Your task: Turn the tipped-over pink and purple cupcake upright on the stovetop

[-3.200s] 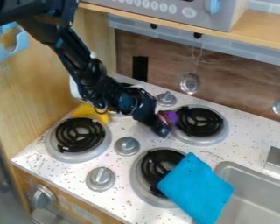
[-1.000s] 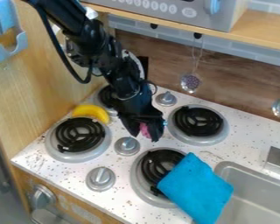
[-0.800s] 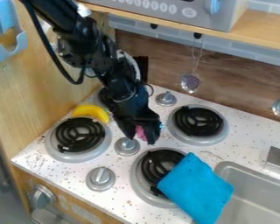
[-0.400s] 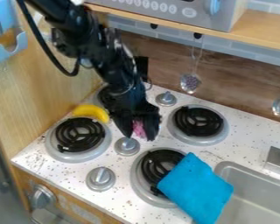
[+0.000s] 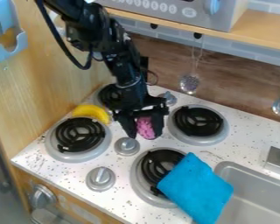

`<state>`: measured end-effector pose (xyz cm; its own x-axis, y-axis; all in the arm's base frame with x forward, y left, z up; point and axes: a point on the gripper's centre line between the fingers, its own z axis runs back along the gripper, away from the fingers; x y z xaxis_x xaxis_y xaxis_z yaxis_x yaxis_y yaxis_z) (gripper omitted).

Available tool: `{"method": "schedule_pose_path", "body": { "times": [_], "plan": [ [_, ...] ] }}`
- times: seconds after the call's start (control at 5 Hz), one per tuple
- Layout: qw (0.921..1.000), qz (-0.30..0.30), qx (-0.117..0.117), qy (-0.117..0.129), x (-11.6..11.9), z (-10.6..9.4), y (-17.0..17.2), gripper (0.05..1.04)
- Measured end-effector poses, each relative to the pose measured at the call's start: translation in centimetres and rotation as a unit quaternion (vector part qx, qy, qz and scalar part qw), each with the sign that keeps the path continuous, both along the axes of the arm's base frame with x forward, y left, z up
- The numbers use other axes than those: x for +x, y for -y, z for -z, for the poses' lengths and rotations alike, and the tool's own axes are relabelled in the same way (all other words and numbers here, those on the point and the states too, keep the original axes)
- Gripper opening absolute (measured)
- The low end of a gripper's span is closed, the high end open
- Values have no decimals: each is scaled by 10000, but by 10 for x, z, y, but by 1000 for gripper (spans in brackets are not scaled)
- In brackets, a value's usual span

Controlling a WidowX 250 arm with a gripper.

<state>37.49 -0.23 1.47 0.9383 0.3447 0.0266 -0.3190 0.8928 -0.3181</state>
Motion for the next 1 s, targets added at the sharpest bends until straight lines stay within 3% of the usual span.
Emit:
{"method": "schedule_pose_path", "body": {
  "times": [0.2,0.6,1.0],
  "plan": [
    [9973,-399,-478,-393,5,2,8,844],
    [9874,-1056,-872,-796,9,4,-5,844],
    [9660,-1766,-1236,-1426,11,20,-16,843]
  ]
}}
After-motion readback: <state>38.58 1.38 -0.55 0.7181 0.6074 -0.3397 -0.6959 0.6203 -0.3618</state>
